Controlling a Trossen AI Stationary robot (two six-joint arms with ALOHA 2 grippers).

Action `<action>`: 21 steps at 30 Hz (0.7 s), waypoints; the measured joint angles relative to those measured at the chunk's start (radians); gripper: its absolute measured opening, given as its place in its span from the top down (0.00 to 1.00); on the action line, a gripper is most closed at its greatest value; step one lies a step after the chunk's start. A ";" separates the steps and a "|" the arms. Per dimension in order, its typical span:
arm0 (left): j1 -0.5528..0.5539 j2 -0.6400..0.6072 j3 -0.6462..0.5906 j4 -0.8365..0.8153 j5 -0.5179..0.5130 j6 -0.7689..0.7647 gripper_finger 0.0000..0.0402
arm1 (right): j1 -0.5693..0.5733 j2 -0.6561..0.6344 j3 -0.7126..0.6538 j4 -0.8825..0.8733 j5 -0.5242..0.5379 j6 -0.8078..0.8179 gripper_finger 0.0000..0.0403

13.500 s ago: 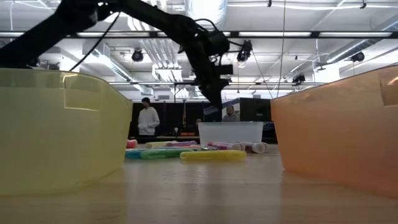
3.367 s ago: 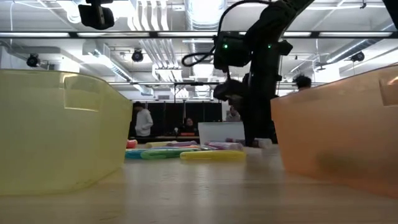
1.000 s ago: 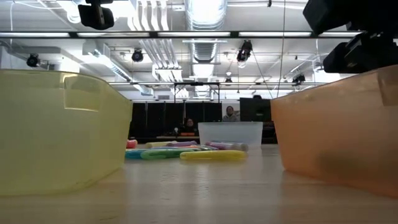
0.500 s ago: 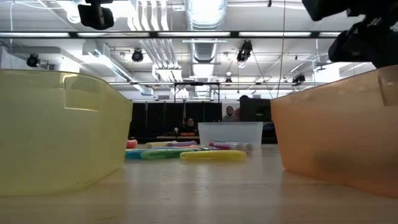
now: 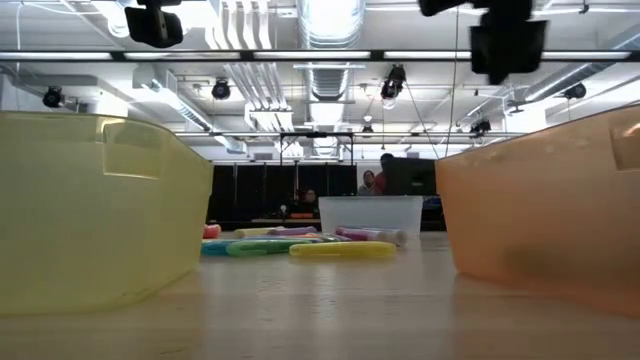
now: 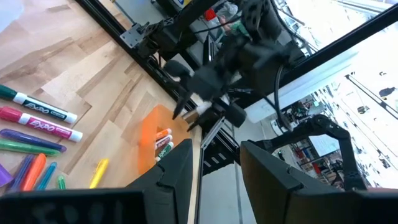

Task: Pick & Place Markers
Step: Put the green marker pen into the orange bin

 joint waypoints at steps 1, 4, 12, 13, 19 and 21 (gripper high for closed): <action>0.000 0.000 0.000 0.000 0.000 0.000 0.68 | -0.019 0.000 0.013 0.000 0.015 0.012 0.57; 0.000 0.000 0.000 0.000 0.000 0.000 0.68 | -0.081 0.000 0.045 -0.003 0.058 0.050 0.58; 0.000 0.000 0.000 0.000 0.000 0.000 0.68 | -0.258 0.001 0.061 -0.002 0.097 0.169 0.58; 0.000 0.000 0.000 0.000 0.000 0.000 0.68 | -0.278 0.001 0.056 0.003 0.097 0.177 0.58; 0.000 0.000 0.000 0.000 0.000 0.001 0.68 | -0.373 0.040 0.034 0.065 0.093 0.213 0.58; 0.000 0.000 0.000 0.000 0.000 0.000 0.68 | -0.396 0.069 0.034 0.083 0.093 0.216 0.58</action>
